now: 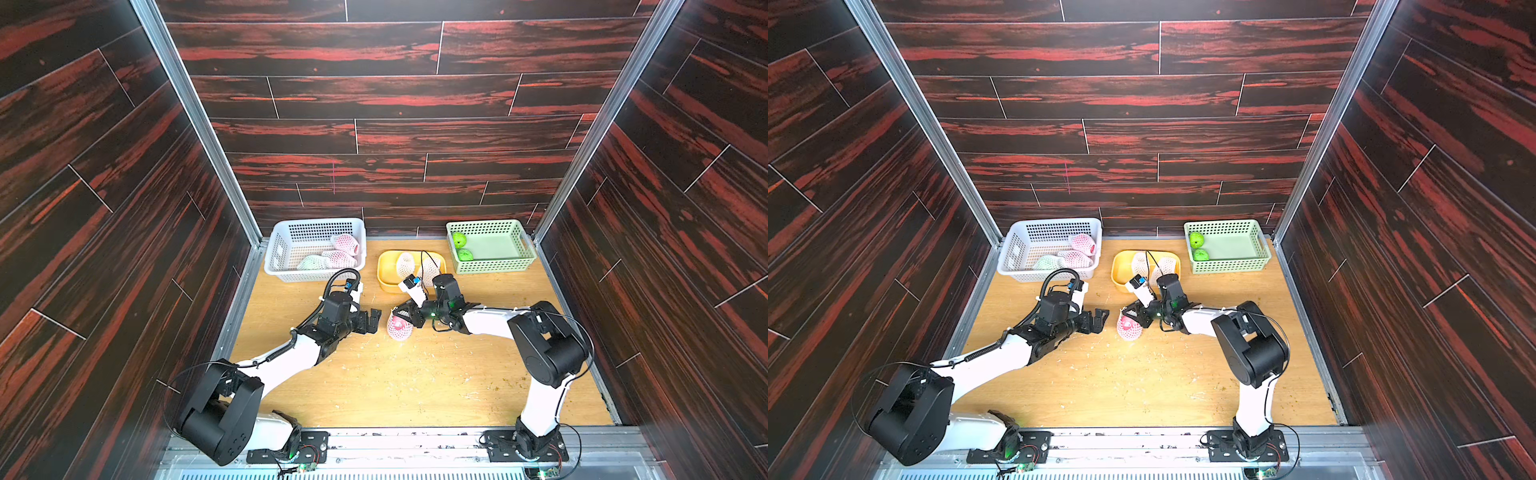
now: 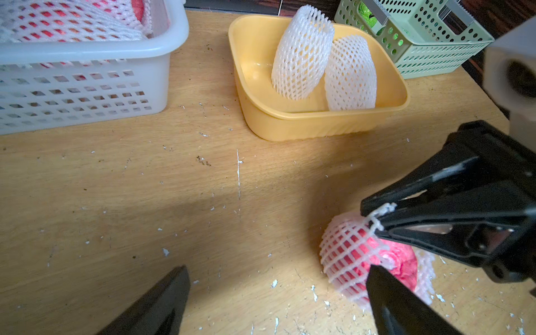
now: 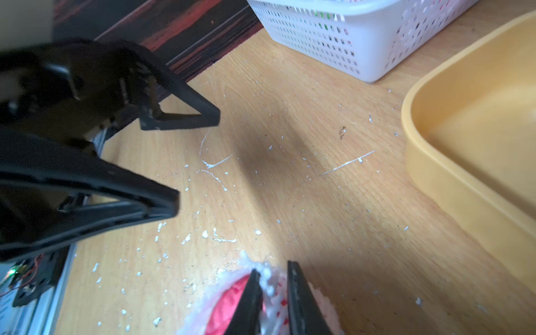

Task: Remove foam nets from apples
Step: Remove the foam net from the apple, then place the foam net into the storage box.

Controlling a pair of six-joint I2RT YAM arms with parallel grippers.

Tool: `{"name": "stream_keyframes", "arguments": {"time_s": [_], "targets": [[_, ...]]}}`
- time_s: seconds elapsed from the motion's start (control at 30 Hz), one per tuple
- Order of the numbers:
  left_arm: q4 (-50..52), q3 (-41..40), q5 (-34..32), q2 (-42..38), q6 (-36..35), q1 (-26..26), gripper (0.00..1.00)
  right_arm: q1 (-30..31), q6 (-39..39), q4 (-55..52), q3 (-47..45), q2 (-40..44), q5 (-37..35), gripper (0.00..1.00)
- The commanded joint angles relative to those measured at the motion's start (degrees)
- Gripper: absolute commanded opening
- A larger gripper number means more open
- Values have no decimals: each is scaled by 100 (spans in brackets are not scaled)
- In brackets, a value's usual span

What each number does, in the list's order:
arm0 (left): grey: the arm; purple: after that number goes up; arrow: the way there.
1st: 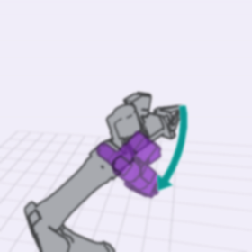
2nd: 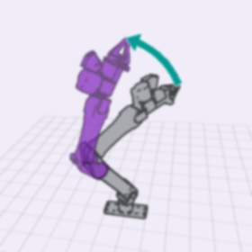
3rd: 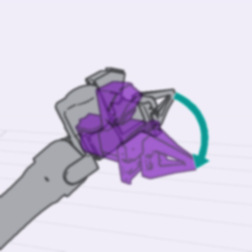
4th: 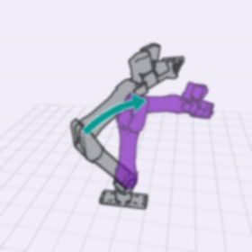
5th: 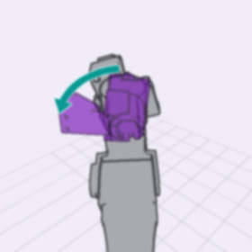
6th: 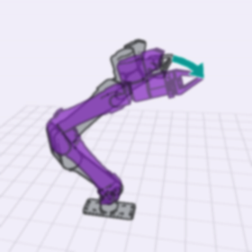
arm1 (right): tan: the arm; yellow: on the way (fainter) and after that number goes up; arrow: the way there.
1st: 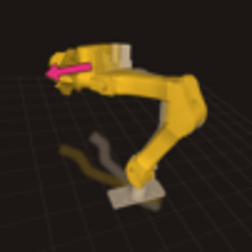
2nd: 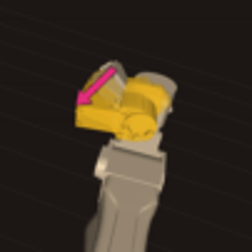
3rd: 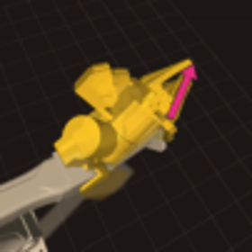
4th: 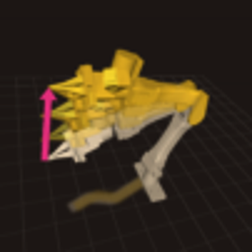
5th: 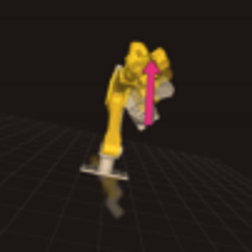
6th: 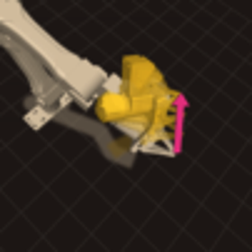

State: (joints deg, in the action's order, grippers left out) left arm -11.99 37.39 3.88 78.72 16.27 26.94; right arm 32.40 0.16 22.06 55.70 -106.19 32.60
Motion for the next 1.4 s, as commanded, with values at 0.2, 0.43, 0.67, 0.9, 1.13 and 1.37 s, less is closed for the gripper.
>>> {"name": "stream_keyframes", "arguments": {"time_s": [0.2, 0.43, 0.67, 0.9, 1.13, 1.37], "targets": [[19, 43, -41, -122, -79, -22, 100, 2, -242, -239, 108, 485, 156, 19], [21, 123, 81, -40, -35, -22, 100, 17, -439, 123, 36, 242, 211, 19], [52, 108, -42, -132, -93, -22, 100, -19, -493, -650, 463, 623, 208, 20], [69, 181, -171, -375, -141, -18, 100, -267, -1025, -1618, 1877, 434, 432, 21], [-26, -66, -685, -797, -69, -27, 100, -704, -1718, -2002, 3589, -837, 187, 20], [139, -221, -816, -1075, -85, -28, 100, -825, -1924, -2742, 5281, -2302, -44, 20]]}}
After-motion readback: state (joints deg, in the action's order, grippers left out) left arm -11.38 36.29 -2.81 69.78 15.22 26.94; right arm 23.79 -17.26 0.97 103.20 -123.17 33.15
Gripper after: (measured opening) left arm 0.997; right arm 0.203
